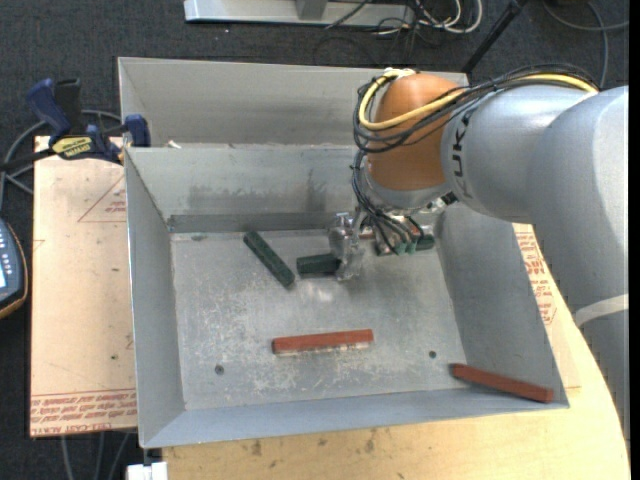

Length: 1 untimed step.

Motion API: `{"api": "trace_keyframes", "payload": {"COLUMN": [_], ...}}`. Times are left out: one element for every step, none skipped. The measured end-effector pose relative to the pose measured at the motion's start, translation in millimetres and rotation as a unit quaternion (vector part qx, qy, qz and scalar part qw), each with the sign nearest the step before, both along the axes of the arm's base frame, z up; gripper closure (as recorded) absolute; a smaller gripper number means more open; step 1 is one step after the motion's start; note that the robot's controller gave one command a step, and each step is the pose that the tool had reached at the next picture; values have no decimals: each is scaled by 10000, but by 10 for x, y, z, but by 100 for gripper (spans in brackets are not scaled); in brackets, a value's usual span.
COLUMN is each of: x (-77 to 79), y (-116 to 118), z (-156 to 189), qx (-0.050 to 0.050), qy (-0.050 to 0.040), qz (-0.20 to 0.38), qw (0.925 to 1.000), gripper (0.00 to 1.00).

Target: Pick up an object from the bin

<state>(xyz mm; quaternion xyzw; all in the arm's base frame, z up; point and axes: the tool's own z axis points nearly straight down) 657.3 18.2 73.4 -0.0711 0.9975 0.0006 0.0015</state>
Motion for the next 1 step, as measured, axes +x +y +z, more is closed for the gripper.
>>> {"api": "trace_keyframes", "payload": {"x": [-273], "y": [-50], "z": [1558], "qx": [-11], "qy": [-41], "qz": [1325], "qw": [9912], "gripper": [100]}}
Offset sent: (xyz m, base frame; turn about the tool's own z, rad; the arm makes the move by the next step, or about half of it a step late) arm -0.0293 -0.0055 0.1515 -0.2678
